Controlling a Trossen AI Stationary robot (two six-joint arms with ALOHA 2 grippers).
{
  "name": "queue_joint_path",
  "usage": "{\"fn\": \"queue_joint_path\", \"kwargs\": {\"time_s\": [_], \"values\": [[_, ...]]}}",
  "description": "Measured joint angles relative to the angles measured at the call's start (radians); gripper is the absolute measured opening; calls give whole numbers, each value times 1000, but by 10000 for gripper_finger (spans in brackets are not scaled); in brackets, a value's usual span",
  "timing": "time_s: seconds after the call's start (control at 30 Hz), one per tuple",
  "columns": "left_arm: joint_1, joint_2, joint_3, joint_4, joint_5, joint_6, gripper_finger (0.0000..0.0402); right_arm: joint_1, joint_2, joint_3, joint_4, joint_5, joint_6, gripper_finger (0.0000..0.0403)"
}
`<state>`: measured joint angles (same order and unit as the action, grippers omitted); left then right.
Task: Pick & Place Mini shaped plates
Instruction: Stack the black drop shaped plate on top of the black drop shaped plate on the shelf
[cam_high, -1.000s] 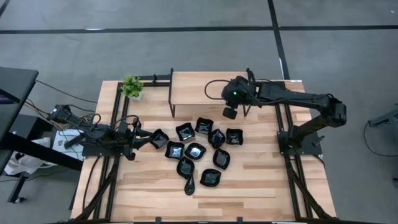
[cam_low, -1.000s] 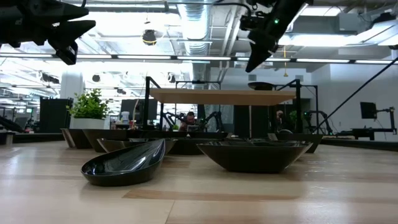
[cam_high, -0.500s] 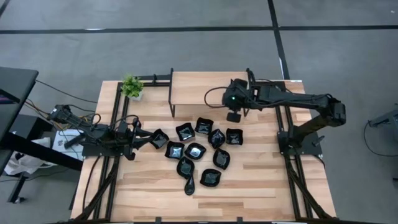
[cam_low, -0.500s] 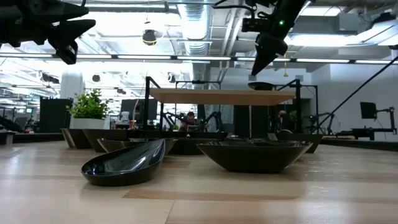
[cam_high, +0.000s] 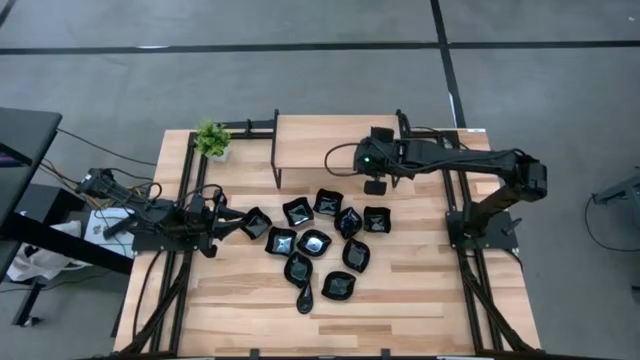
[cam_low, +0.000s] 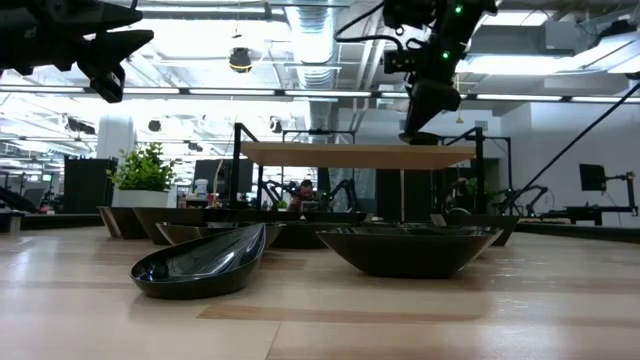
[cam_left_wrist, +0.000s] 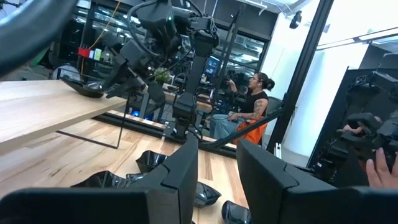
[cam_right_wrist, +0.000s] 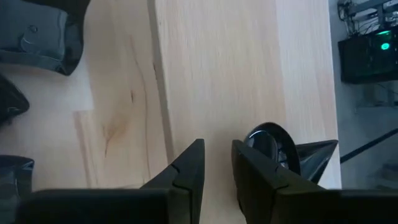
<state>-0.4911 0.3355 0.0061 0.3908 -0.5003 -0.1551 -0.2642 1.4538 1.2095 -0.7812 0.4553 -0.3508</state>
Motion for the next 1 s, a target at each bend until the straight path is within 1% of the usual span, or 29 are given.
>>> {"fn": "queue_joint_path", "kwargs": {"time_s": [0.1,0.3,0.43,0.77,1.0], "values": [[0,0,0,1,0,0,112,3,-1,0,10,5,-14,76],[0,0,0,4,0,0,112,36,-9,0,33,70,-63,76],[0,0,0,8,0,0,112,31,-9,0,33,95,-68,76],[0,0,0,15,0,0,112,6,-9,0,18,95,-66,76],[0,0,0,15,0,0,112,6,-9,0,-32,92,-17,76]]}}
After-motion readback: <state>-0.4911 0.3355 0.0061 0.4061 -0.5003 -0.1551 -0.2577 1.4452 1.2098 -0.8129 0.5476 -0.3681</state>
